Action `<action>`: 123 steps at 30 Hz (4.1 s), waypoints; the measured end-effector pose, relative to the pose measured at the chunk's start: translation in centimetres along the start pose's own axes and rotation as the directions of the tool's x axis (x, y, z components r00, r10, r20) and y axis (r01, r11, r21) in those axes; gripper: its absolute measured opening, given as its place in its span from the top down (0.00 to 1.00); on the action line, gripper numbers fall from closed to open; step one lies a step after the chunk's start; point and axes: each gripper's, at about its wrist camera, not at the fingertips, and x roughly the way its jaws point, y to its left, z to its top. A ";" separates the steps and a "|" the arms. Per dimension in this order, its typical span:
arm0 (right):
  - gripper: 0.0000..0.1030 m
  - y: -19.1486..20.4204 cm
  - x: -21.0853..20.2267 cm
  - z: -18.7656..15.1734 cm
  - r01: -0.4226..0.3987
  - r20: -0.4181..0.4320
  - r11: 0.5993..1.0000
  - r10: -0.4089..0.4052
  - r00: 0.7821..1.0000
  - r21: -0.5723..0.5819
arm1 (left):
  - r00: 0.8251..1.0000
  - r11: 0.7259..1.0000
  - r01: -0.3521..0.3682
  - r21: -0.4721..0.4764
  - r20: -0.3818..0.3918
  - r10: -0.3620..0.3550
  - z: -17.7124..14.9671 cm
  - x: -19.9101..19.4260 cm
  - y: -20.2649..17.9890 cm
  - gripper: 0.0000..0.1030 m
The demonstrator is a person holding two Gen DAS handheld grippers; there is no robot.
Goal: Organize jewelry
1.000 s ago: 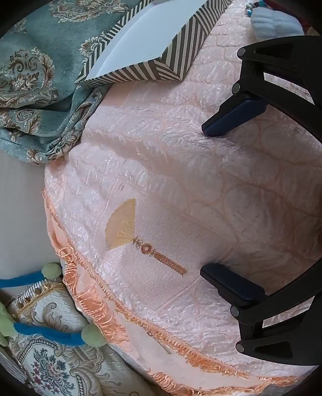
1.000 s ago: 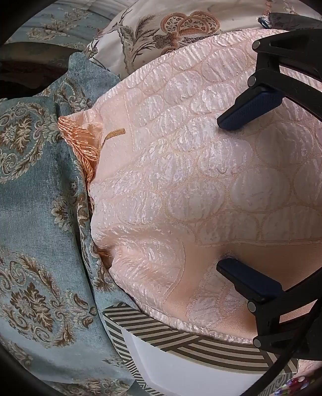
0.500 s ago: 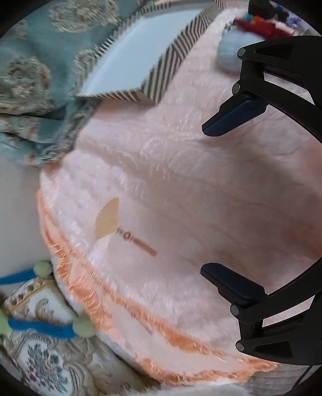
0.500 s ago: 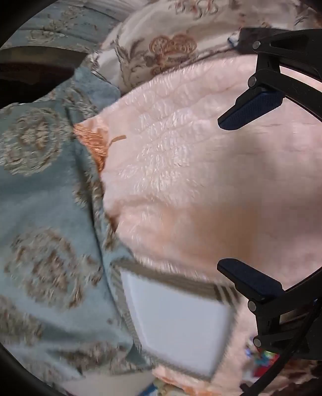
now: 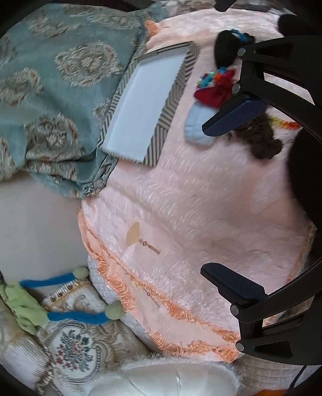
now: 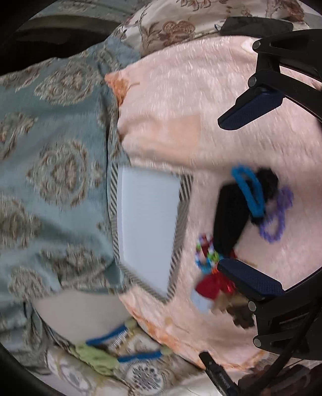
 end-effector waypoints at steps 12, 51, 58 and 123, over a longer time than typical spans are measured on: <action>0.00 3.8 -0.6 -1.1 0.036 0.012 0.998 -0.036 0.999 -0.043 | 1.000 1.000 0.009 0.016 0.027 -0.010 -1.2 -2.2 -1.8 0.00; 0.00 5.3 -1.7 -1.1 0.029 0.018 0.999 -0.028 0.999 -0.041 | 0.999 0.996 0.023 0.084 0.034 -0.026 -1.9 -4.6 -7.0 0.00; 0.00 5.3 -1.6 -1.1 0.027 0.015 0.999 -0.027 1.000 -0.042 | 0.999 0.996 0.026 0.089 0.030 -0.029 -1.9 -4.4 -7.1 0.00; 0.00 4.5 0.2 -1.8 0.019 -0.041 1.000 -0.020 0.999 -0.024 | 0.999 0.995 0.040 0.088 -0.034 -0.038 -2.7 -2.7 -7.4 0.00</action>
